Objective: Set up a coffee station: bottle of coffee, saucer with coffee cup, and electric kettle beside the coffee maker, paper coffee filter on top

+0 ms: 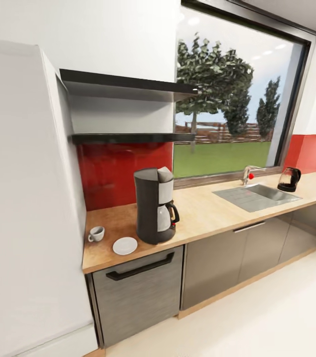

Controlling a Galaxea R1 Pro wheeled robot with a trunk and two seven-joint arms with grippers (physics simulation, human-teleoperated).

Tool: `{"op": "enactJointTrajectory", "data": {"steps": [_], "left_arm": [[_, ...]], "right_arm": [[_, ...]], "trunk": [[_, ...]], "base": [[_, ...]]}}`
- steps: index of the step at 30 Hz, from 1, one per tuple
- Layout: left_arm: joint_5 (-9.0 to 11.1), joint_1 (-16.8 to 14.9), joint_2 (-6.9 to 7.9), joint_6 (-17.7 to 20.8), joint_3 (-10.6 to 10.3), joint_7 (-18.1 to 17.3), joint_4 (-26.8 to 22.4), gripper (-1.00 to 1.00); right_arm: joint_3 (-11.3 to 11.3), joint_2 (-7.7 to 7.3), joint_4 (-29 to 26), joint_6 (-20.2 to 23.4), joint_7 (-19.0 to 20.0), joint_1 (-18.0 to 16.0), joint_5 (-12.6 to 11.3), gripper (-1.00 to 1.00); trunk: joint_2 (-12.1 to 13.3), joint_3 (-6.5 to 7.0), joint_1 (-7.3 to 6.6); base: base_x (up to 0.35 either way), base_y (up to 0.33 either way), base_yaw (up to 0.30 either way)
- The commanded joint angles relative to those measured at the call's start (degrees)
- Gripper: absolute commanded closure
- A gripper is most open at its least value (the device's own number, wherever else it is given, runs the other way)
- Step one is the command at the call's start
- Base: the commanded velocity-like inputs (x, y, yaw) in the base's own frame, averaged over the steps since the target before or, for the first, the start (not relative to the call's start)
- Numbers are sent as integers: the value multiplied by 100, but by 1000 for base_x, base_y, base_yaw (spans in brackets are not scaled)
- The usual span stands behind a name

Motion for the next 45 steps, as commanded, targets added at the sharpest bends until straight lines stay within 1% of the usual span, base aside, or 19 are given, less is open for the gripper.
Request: {"op": "enactJointTrajectory", "data": {"steps": [1,5,11,13,22,24,26,29,35,45], "left_arm": [[30,3,0,-13,41,-20,-11,-100],[38,5,-5,-16,46,-32,-11,-100],[26,5,-12,-17,43,-37,-11,-100],[23,7,-10,-14,40,-37,-14,-100],[15,8,0,-14,14,-34,-11,-100],[15,8,8,-14,12,-30,-11,-100],[15,8,10,-1,22,-22,-11,-100],[15,8,20,4,23,-21,-11,-100],[15,8,7,19,29,2,-11,-100],[20,8,63,7,31,16,-11,-100]], "right_arm": [[-33,-6,5,-19,-15,-5,25,-100],[-33,-65,2,-19,36,-5,25,-100],[-33,-103,1,-19,180,-5,25,-100],[-33,-152,-1,-18,203,-5,24,-100],[-39,-166,-8,-18,206,-5,13,-100],[-41,-192,-10,-19,206,-5,-49,-100],[-42,-237,-8,-13,206,-5,-233,-100],[-42,-251,-4,-11,206,-5,-313,-100],[-36,-294,-3,-10,210,-5,-348,-100],[-33,-296,-3,-12,215,-5,-353,-100]], "trunk": [[-8,-10,2],[-8,-16,2],[-8,-36,2],[-8,-48,2],[-8,-115,2],[-8,-132,2],[-8,-148,2],[-8,-173,2],[-8,-224,2],[-8,-309,2]], "base": [[0,0,-297],[0,0,-299],[0,0,-290],[55,0,-239],[104,0,-195],[9,0,-174],[2,0,-170],[1,0,-168],[0,0,-166],[0,0,-162]]}}
